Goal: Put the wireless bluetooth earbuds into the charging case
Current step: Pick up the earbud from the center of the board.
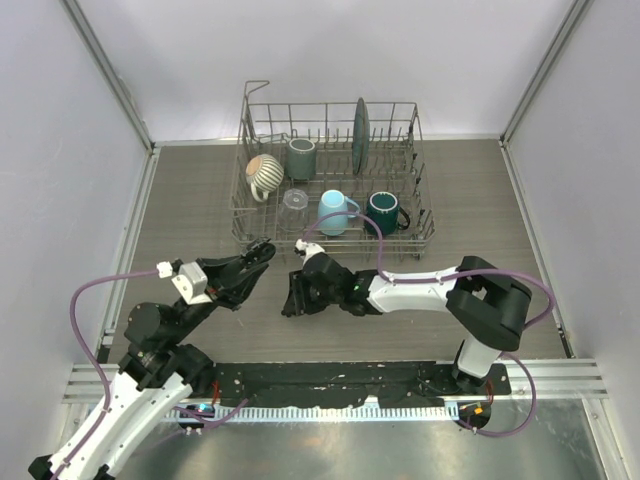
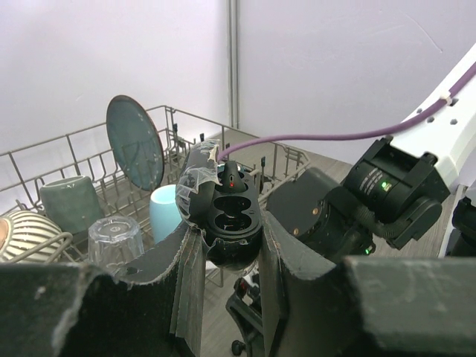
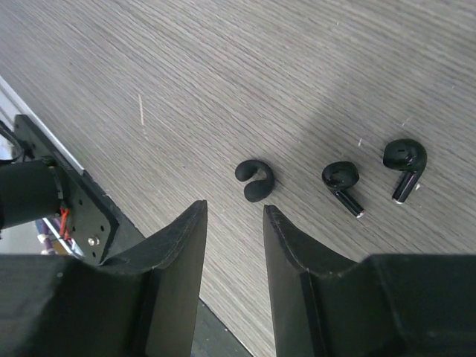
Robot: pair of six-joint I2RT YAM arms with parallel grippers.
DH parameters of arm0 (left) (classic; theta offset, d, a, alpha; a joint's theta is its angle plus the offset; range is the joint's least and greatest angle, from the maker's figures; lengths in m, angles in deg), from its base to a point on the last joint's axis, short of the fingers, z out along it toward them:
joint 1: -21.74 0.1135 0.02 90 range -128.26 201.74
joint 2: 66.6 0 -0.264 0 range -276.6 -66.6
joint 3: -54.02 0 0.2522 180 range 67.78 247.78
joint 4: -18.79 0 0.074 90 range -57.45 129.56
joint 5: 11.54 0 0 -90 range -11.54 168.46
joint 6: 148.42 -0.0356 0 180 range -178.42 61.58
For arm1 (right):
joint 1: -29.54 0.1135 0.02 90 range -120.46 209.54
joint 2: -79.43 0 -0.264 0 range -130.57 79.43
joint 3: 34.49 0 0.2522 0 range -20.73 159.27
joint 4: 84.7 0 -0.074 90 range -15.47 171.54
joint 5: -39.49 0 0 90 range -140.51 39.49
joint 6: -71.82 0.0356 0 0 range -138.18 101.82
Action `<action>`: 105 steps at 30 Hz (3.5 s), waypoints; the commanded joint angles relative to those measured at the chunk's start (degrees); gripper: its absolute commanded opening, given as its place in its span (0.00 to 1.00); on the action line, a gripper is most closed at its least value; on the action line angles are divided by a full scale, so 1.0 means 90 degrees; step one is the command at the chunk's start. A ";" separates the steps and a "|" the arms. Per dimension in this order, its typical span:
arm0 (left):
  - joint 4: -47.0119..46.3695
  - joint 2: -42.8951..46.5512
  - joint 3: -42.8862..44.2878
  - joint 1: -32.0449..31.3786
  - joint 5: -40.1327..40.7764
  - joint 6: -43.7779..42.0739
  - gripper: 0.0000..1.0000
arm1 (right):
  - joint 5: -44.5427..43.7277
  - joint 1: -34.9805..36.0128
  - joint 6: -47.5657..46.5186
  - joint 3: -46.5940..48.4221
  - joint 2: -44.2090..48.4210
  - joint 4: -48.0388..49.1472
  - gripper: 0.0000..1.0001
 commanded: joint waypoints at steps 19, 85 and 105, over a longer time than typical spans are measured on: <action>0.0040 0.0165 0.0196 -0.0002 0.0112 -0.0019 0.00 | -0.0744 0.0245 -0.0258 0.0505 -0.0714 0.0146 0.39; 0.0079 0.0185 0.0059 -0.0002 0.0103 0.0049 0.00 | -0.0364 0.0304 -0.0287 0.0349 -0.1008 0.0448 0.22; 0.0021 0.0116 0.0059 -0.0002 0.0142 0.0078 0.00 | 0.0036 0.0333 -0.0541 -0.0832 -0.0041 0.1386 0.14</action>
